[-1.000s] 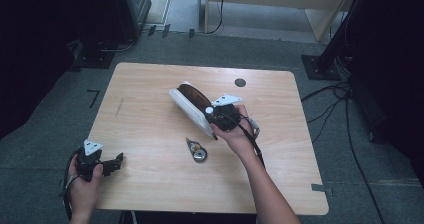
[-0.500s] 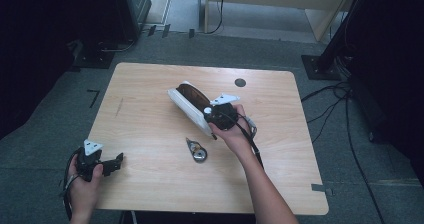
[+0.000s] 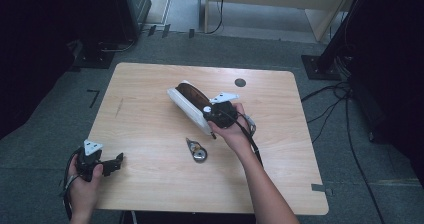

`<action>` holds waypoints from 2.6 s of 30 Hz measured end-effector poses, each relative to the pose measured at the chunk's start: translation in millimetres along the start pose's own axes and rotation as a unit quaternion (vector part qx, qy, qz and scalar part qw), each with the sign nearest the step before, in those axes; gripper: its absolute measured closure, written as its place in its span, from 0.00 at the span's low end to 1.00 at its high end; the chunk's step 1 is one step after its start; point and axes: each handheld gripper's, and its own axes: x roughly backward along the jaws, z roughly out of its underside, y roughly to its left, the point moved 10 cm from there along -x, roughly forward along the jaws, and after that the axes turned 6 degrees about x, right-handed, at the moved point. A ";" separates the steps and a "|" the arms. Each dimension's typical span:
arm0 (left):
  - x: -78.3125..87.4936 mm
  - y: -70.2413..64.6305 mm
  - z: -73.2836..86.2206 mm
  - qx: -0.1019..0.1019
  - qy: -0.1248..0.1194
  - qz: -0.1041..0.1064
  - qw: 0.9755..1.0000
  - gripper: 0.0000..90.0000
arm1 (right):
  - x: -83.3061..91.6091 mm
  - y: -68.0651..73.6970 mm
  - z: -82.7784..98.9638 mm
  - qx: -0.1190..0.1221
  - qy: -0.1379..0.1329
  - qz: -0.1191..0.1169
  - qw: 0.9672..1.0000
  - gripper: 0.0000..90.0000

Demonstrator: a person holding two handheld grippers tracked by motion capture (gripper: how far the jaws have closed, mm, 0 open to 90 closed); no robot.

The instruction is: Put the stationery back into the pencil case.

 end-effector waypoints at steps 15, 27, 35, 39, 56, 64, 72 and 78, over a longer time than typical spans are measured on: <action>0.0 0.0 0.0 0.000 0.000 0.000 1.000 0.09 | -15.8 0.4 -14.0 0.004 0.012 -0.009 1.000 0.72; 0.0 -0.1 0.0 0.000 0.000 0.000 1.000 0.09 | -28.7 -1.5 -22.0 -0.012 0.030 0.000 0.999 0.72; 0.1 0.0 0.1 -0.001 0.001 0.000 1.000 0.09 | -44.5 -0.8 -29.2 -0.016 0.040 0.027 0.999 0.72; 0.0 -0.1 0.1 -0.002 0.001 0.001 1.000 0.09 | -51.5 0.3 -29.8 -0.023 0.039 0.033 0.998 0.72; -0.1 -0.5 0.0 -0.003 0.001 0.002 1.000 0.09 | -57.9 2.6 -37.8 -0.024 0.026 0.055 0.998 0.60; -0.1 -0.5 0.0 -0.003 0.001 0.002 1.000 0.09 | -23.8 2.5 -51.8 -0.021 -0.019 0.047 0.998 0.60; 0.1 -0.6 0.2 -0.004 0.002 0.002 1.000 0.09 | 13.2 5.1 -42.8 -0.015 -0.047 0.046 0.998 0.56; 0.0 -0.8 0.1 -0.003 0.002 0.000 1.000 0.09 | 36.5 10.2 -21.0 -0.009 -0.059 0.047 0.997 0.49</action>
